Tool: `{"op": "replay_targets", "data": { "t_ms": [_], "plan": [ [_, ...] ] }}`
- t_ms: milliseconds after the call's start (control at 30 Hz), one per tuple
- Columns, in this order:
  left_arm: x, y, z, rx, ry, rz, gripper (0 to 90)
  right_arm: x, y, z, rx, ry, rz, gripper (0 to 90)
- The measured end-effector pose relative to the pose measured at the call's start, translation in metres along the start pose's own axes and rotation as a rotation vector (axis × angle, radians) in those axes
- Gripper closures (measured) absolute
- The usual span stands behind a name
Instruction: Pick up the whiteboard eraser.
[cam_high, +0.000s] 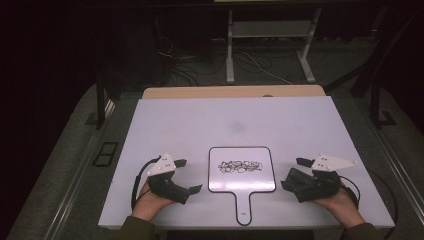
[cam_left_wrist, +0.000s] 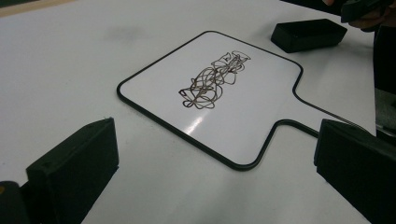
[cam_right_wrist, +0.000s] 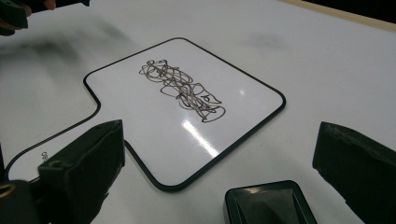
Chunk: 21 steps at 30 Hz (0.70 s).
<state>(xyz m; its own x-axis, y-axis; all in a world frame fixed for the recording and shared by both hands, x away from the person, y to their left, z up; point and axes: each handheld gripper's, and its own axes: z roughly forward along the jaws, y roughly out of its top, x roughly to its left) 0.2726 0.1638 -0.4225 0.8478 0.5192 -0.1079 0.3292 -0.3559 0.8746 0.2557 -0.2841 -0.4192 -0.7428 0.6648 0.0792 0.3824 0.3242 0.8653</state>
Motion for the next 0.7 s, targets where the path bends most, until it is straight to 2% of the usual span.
{"op": "replay_targets", "data": {
  "t_ms": [233,367,600,700],
  "plan": [
    [0.001,0.0,0.001,0.002,-0.002,-0.009,0.0,-0.003,0.0,-0.002,-0.009,0.011,0.004,1.1],
    [0.0,0.0,0.001,0.003,0.0,-0.01,0.0,-0.002,0.002,-0.005,-0.008,0.032,-0.002,1.1],
    [0.0,0.0,-0.001,-0.001,0.006,-0.007,0.0,-0.003,0.007,-0.01,-0.016,0.016,-0.007,1.1],
    [0.001,-0.001,-0.001,0.001,0.01,-0.008,0.0,-0.005,0.009,-0.011,-0.01,0.011,-0.024,1.1]
  ]
}}
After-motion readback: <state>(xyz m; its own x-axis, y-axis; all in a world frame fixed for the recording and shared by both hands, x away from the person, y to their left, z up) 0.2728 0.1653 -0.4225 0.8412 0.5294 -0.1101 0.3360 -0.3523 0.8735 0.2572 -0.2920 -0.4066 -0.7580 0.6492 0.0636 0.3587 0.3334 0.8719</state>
